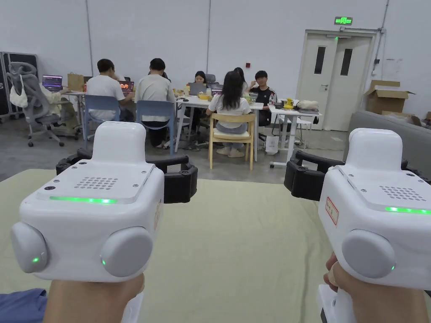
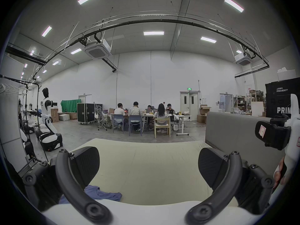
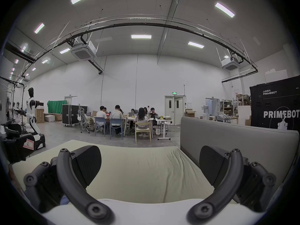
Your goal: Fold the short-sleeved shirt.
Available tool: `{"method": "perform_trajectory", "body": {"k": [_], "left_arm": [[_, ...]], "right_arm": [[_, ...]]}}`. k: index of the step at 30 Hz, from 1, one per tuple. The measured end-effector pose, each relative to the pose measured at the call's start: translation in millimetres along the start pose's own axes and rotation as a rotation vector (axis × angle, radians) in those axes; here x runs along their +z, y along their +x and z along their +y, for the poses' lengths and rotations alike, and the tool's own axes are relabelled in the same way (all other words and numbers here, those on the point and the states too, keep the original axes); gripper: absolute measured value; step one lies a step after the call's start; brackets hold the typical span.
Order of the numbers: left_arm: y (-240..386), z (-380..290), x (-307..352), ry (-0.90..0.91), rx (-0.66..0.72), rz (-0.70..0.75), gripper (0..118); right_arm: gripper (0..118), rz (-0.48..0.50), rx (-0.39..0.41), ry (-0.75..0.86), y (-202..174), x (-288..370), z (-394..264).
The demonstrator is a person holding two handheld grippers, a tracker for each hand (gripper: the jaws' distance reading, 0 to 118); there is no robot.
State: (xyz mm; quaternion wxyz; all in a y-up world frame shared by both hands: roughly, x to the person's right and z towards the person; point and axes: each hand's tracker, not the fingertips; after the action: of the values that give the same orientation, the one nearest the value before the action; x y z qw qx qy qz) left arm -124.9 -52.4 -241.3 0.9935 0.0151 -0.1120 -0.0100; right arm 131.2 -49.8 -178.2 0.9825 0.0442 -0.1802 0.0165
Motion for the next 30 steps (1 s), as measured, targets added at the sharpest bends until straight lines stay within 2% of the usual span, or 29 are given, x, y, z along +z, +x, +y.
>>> {"method": "perform_trajectory", "body": {"k": [19, 22, 23, 24, 25, 26, 28, 30], "left_arm": [[-1.9, 2.7, -0.7, 0.001, 0.001, 0.002, 118], [-7.6, 1.6, 0.6, 0.002, 0.027, -0.046, 118], [-8.9, 0.3, 4.8, 0.03, 0.032, -0.072, 115], [-8.4, -0.7, 8.5, 0.066, 0.025, -0.082, 71], [-6.4, -0.1, 3.9, 0.02, 0.024, -0.058, 0], [-4.0, -2.1, 5.8, 0.013, 0.036, -0.039, 0], [-7.8, -3.9, 3.8, -0.04, 0.105, -0.102, 0], [-9.4, -11.8, -11.3, -0.051, 0.108, -0.095, 0]], "right_arm": [[118, 0.001, -0.02, 0.007, 0.1, -0.8, 2.8], [118, -0.004, -0.04, 0.001, 1.9, -0.8, 2.3], [117, 0.0, -0.039, -0.007, 3.4, 0.9, 2.4], [101, 0.012, -0.028, -0.006, 3.1, 3.0, 1.7], [22, 0.006, -0.011, 0.003, 1.5, 2.8, 1.0], [3, -0.057, -0.006, -0.012, 2.0, 2.5, -1.0], [3, -0.005, -0.007, -0.011, 1.0, 6.2, -1.1], [3, -0.013, -0.01, -0.014, 0.1, 9.1, -0.3]]}}
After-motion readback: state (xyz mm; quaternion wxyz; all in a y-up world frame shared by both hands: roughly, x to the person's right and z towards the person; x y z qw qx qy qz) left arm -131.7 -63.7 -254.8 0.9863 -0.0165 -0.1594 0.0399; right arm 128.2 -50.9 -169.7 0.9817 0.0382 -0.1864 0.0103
